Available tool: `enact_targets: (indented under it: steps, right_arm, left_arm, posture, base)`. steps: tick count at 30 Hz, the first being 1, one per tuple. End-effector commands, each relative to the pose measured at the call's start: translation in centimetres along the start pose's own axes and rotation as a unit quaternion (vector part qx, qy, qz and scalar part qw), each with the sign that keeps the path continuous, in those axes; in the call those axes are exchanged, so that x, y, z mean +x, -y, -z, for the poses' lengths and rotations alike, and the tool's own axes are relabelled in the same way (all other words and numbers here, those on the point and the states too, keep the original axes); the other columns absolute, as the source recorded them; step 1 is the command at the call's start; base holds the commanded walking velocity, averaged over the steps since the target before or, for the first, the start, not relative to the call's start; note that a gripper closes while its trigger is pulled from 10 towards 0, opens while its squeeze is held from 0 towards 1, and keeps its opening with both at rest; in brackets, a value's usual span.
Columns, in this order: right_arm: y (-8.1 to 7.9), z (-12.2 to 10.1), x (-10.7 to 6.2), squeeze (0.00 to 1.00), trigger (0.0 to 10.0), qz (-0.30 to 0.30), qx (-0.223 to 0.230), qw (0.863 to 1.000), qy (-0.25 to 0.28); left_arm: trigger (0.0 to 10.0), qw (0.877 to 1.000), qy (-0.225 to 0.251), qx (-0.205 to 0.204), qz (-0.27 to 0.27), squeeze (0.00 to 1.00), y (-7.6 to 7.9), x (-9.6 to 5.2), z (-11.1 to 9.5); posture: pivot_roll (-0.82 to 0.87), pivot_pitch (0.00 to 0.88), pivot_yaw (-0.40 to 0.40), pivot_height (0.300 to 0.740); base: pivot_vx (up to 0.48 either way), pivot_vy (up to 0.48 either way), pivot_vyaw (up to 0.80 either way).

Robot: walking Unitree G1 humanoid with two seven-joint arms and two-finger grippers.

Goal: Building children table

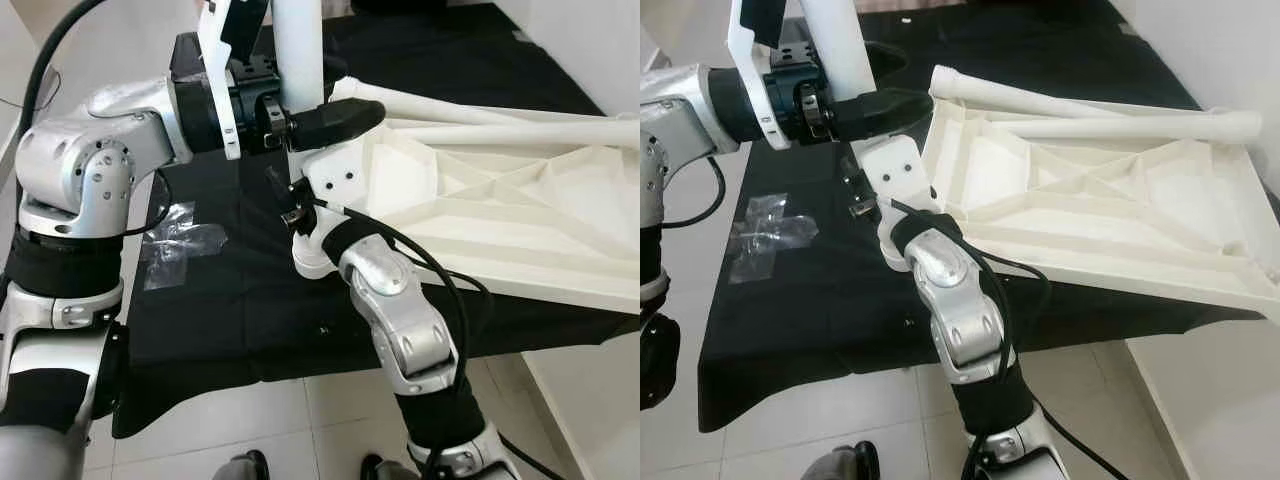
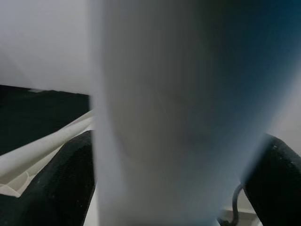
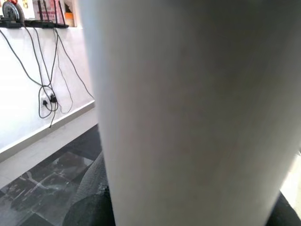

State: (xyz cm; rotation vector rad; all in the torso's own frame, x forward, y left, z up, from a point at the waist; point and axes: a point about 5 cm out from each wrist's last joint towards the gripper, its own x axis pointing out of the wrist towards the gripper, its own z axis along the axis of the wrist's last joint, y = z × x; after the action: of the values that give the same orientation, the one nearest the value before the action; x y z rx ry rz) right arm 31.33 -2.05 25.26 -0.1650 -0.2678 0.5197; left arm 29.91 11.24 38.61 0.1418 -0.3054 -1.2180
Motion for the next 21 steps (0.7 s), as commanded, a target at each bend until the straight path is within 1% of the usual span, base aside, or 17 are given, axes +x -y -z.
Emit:
enact_targets:
  steps: [1, 7, 8, 9, 15, 21]
  right_arm:
    - [-0.5, 3.3, 0.0, 0.0, 0.0, -0.01, 0.029, 0.996, -0.089]
    - [-0.5, 2.9, 0.2, 0.0, 0.0, 0.008, 0.028, 0.995, -0.093]
    - [-0.5, 2.8, 0.3, 0.0, 0.0, 0.01, 0.028, 0.995, -0.094]
    - [-0.4, 2.6, 0.5, 0.0, 0.0, 0.012, 0.025, 0.995, -0.095]
    - [0.0, 2.3, 0.8, 0.0, 0.0, 0.011, 0.019, 0.995, -0.096]
    - [0.5, 2.5, 1.0, 0.0, 0.0, 0.015, 0.024, 0.995, -0.101]
  left_arm:
    - [10.0, 1.0, -0.012, 0.004, 0.002, 0.0, 0.1, -0.4, 0.5]
    - [10.0, 1.0, -0.023, 0.01, -0.005, 0.0, -0.3, -0.2, 0.7]
    - [4.6, 1.0, -0.025, 0.013, -0.008, 0.0, -0.4, -0.2, 0.6]
    - [0.0, 0.999, -0.03, 0.019, -0.014, 0.0, -0.7, -0.3, 0.5]
    - [0.0, 0.997, -0.044, 0.039, -0.04, 0.0, -0.9, -0.6, 0.3]
    - [0.0, 0.995, -0.043, 0.057, -0.064, 0.0, -1.4, -1.0, 0.0]
  posture:
    - [0.04, 0.215, 0.005, 0.74]
    - [0.04, 0.216, 0.005, 0.74]
    - [0.04, 0.216, 0.005, 0.74]
    - [0.04, 0.217, 0.005, 0.74]
    - [0.04, 0.22, 0.002, 0.74]
    - [0.04, 0.224, -0.001, 0.74]
  base:
    - [0.0, 0.0, 0.0]
    - [0.0, 0.0, 0.0]
    - [0.0, 0.0, 0.0]
    - [0.0, 0.0, 0.0]
    - [0.0, 0.0, 0.0]
    - [0.0, 0.0, 0.0]
